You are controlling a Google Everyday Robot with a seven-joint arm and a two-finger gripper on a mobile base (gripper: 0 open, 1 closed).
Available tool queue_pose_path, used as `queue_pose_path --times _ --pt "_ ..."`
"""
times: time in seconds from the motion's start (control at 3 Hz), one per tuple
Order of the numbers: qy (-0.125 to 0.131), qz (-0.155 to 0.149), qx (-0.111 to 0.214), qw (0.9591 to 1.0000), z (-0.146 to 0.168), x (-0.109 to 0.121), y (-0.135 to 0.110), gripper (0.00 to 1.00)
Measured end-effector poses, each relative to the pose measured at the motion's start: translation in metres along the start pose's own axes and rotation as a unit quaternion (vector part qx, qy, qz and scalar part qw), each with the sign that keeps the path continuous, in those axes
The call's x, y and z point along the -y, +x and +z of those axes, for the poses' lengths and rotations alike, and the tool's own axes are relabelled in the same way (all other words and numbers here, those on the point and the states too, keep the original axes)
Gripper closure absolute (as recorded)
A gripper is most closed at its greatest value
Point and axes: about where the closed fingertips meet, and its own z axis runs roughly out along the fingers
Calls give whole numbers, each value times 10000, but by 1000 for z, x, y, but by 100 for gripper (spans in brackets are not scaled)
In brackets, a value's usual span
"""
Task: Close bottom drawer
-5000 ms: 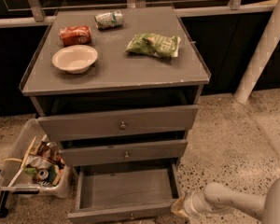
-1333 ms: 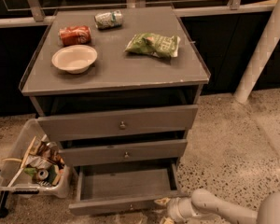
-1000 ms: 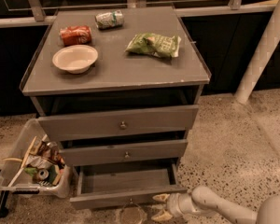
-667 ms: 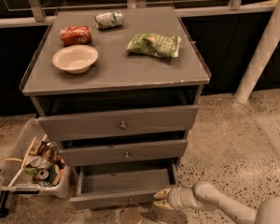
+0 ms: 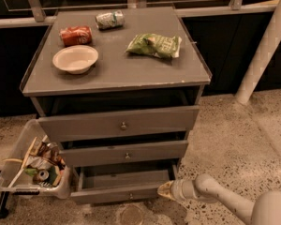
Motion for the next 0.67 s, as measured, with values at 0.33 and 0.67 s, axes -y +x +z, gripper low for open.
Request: queue_pose_path --times 0.33,0.67 --pt "102 -7 -118 9999 11 18 3 100" --pt "103 -18 -317 9994 31 34 11 100"
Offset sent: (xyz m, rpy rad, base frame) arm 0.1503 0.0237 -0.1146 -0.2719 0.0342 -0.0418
